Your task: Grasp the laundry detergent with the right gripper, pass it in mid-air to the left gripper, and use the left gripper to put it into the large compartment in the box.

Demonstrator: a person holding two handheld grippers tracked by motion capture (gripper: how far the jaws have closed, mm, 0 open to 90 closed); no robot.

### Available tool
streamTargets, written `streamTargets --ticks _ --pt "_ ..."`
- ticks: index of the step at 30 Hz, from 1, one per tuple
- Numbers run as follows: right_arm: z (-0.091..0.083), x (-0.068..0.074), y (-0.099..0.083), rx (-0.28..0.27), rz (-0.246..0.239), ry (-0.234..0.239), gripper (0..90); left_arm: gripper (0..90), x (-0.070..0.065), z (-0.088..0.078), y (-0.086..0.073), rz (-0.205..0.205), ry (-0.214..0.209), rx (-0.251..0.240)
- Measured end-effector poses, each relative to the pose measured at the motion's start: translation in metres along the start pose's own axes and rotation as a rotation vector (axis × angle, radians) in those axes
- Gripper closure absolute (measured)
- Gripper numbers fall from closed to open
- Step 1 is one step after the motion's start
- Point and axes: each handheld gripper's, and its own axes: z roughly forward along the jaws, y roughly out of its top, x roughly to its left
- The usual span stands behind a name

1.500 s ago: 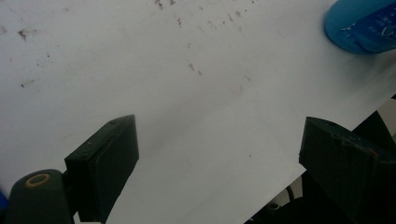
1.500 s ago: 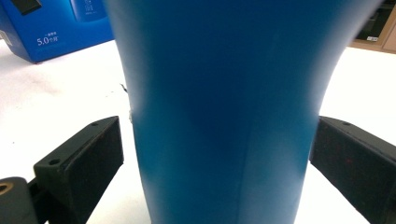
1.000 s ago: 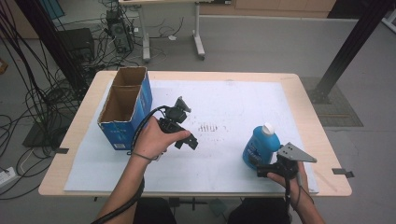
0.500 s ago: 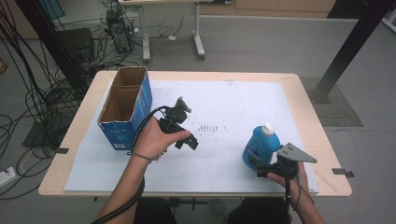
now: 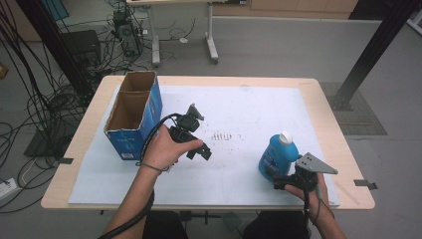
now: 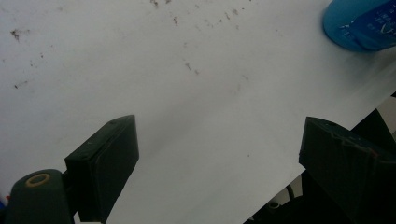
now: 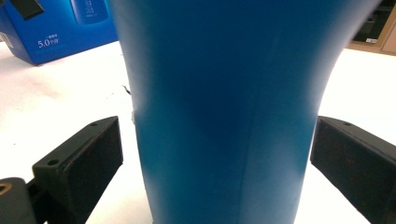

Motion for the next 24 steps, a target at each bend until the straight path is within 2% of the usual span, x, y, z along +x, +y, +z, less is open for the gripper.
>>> streamTargets --ticks 24 --pt "0.0032 0.0031 -0.0011 -0.025 0.011 -0.004 3.0 12.4 0.001 0.0014 -0.0027 -0.002 -0.004 0.002"
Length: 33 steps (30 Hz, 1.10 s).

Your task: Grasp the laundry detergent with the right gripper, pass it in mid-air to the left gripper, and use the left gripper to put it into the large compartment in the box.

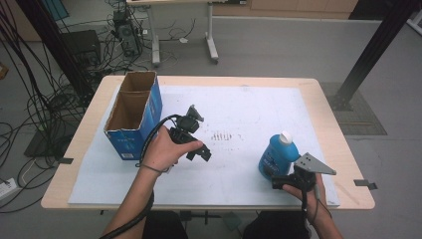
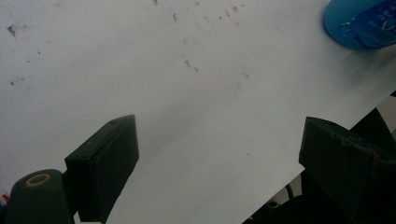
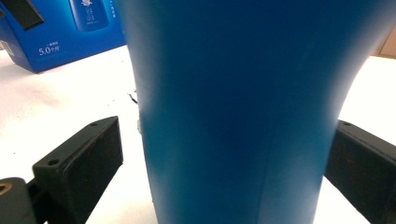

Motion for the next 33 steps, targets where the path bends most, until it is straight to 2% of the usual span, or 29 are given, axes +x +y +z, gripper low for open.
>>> streamTargets --ticks 33 --pt "0.0028 -0.0049 -0.0019 -0.041 -0.023 0.04 26.0 12.4 -0.0025 -0.0011 0.001 -0.004 0.008 0.003"
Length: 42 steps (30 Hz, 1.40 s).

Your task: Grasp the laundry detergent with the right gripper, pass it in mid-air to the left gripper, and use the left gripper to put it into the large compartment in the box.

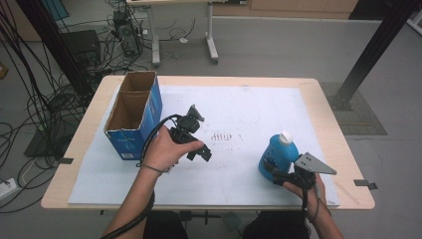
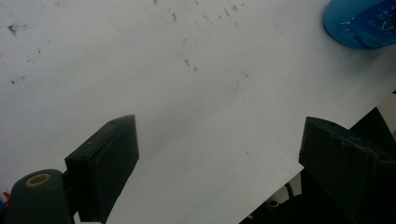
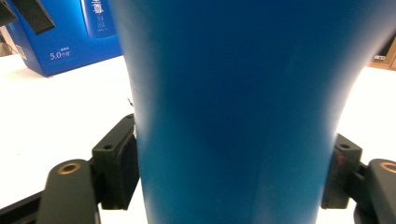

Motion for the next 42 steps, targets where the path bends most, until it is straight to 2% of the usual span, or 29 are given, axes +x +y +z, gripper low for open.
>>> streamTargets --ticks 14,19,42 --pt "-0.0016 -0.0006 -0.0003 0.001 -0.005 0.013 34.1 12.4 -0.0033 -0.0019 0.0009 0.004 0.003 -0.003" --pt "-0.0012 0.0 -0.0003 0.003 -0.007 0.022 40.8 12.4 -0.0036 -0.0021 0.001 0.006 0.004 -0.003" --pt "-0.0012 0.0 -0.0004 0.002 -0.026 0.026 42.4 12.4 -0.005 -0.0016 0.0033 0.012 0.004 -0.003"
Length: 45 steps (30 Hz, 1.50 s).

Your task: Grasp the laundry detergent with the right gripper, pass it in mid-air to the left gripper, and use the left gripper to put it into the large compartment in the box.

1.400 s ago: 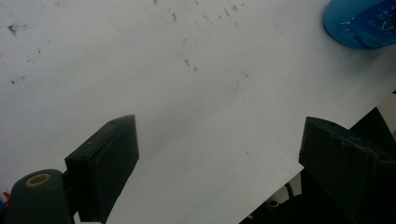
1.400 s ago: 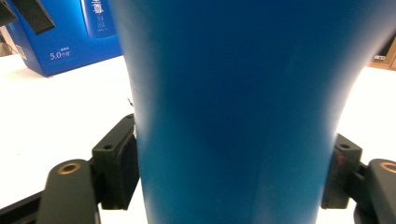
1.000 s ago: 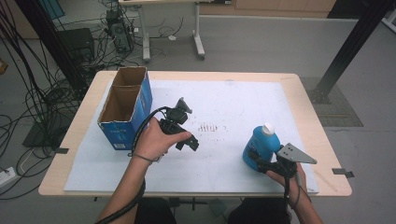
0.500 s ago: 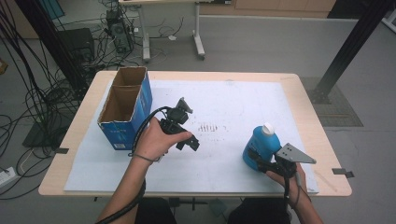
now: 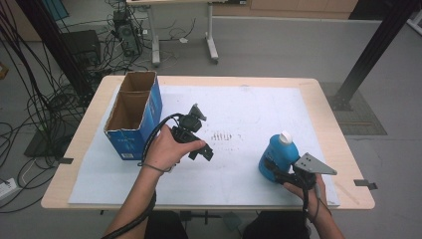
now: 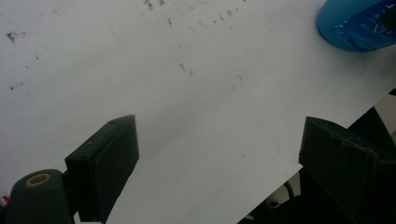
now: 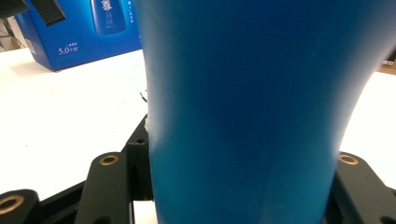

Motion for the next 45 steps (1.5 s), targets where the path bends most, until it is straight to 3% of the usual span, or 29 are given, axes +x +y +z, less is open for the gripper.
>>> streamTargets --ticks 45 --pt "0.0 0.0002 -0.0008 -0.006 -0.001 -0.002 42.5 12.4 -0.0016 0.0015 0.0021 0.006 -0.006 0.004"
